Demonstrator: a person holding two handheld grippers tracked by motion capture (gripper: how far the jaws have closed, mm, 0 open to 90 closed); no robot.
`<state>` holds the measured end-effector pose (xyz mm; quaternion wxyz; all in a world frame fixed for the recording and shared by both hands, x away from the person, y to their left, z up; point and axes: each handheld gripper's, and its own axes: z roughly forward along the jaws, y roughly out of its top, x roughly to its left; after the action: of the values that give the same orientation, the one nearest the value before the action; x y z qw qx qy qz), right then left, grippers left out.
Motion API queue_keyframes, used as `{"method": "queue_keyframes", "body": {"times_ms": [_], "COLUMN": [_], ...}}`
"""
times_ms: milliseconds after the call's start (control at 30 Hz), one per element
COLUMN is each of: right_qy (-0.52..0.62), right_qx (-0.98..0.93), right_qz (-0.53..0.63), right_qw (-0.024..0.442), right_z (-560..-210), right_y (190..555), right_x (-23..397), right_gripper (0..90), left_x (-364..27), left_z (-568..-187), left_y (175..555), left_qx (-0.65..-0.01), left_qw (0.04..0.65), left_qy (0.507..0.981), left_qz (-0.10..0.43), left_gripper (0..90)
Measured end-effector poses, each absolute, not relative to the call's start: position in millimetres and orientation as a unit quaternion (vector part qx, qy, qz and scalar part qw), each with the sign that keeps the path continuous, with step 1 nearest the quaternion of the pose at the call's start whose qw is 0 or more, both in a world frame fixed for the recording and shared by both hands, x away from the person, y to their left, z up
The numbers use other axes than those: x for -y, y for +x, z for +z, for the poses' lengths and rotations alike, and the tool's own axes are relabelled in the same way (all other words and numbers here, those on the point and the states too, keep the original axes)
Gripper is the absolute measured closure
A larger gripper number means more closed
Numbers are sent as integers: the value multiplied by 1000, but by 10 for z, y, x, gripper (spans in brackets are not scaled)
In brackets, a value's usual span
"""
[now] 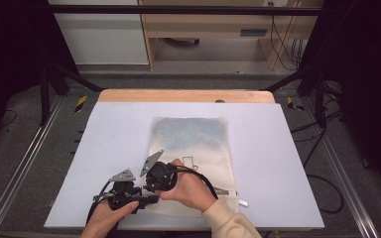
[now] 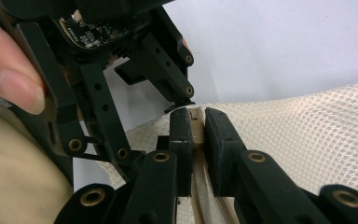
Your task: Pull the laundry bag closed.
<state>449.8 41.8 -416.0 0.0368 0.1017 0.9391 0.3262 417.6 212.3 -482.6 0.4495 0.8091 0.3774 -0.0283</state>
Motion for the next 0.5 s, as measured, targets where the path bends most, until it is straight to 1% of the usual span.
{"method": "queue_keyframes", "body": {"times_ms": [267, 500], "right_qy": [102, 99], "right_qx": [-939, -939], "right_qz": [326, 328], "right_qw": [35, 35], "right_z": [-4195, -4208], "right_y": [4493, 4497], "right_x": [-415, -407], "right_gripper": [819, 818], "left_x": [-2124, -2121], "left_z": [-4859, -4870], "left_y": [4222, 4227], "left_qx": [-378, -378], "left_qw": [443, 441], "left_qy": [812, 814], "left_qz": [-32, -35], "left_gripper": [622, 711]}}
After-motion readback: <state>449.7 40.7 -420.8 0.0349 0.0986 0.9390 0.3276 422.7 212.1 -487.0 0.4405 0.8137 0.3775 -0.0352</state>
